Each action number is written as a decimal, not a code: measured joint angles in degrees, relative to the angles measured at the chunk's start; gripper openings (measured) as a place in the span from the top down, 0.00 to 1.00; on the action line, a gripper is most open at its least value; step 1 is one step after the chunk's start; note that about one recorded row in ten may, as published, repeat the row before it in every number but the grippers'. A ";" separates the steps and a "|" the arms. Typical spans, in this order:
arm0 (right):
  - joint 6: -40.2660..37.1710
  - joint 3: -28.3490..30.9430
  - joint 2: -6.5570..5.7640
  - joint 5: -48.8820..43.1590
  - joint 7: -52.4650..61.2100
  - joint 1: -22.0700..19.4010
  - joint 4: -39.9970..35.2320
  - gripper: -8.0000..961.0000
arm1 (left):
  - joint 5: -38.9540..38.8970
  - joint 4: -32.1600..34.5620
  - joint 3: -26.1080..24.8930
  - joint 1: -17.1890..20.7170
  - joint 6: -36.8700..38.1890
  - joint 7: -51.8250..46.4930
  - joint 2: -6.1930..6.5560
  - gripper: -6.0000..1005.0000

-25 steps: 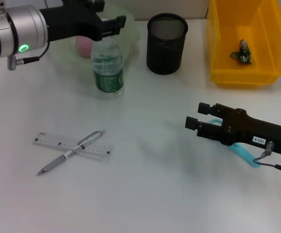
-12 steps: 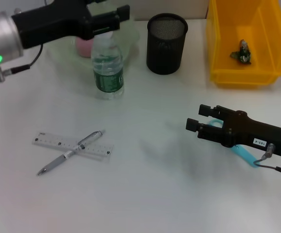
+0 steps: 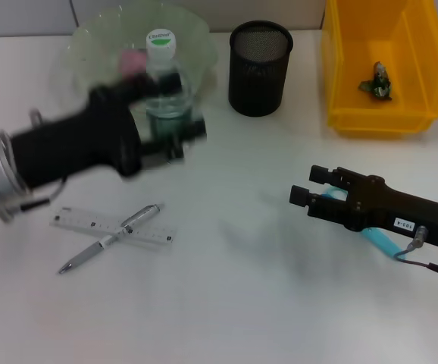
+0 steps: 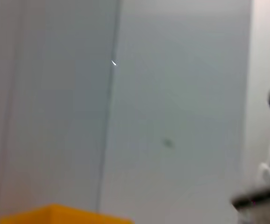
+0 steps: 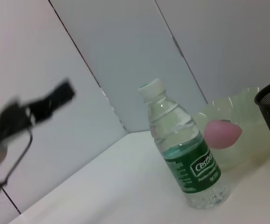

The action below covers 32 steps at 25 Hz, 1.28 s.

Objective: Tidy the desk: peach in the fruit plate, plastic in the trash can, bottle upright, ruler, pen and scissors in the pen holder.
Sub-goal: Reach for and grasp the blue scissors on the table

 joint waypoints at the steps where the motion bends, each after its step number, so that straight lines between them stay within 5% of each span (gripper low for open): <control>1: 0.01 0.39 0.00 0.09 0.63 0.13 0.02 0.18 | 1.32 -1.00 0.59 0.28 0.97 2.40 -0.02 0.24; 7: 0.08 1.36 -0.15 0.14 4.61 0.24 -0.85 0.18 | 6.60 -4.81 1.12 0.24 1.12 4.88 -0.26 0.26; 13: -2.42 1.03 -0.43 -2.97 18.91 -0.94 -14.14 0.18 | 6.79 -5.68 0.89 0.05 -1.25 4.59 -0.31 0.26; 21: -7.62 1.05 -1.65 -32.88 51.63 4.09 -41.96 0.18 | 6.85 -5.77 1.01 -0.17 -2.48 4.30 -0.38 0.26; 26: -15.21 0.80 -2.07 -46.22 62.81 8.96 -51.11 0.18 | 6.87 -6.30 1.06 -0.09 -3.18 4.58 -0.42 0.26; 32: -21.12 0.52 -2.45 -56.52 67.23 14.96 -52.20 0.18 | 6.87 -6.57 1.10 -0.03 -3.57 4.60 -0.43 0.26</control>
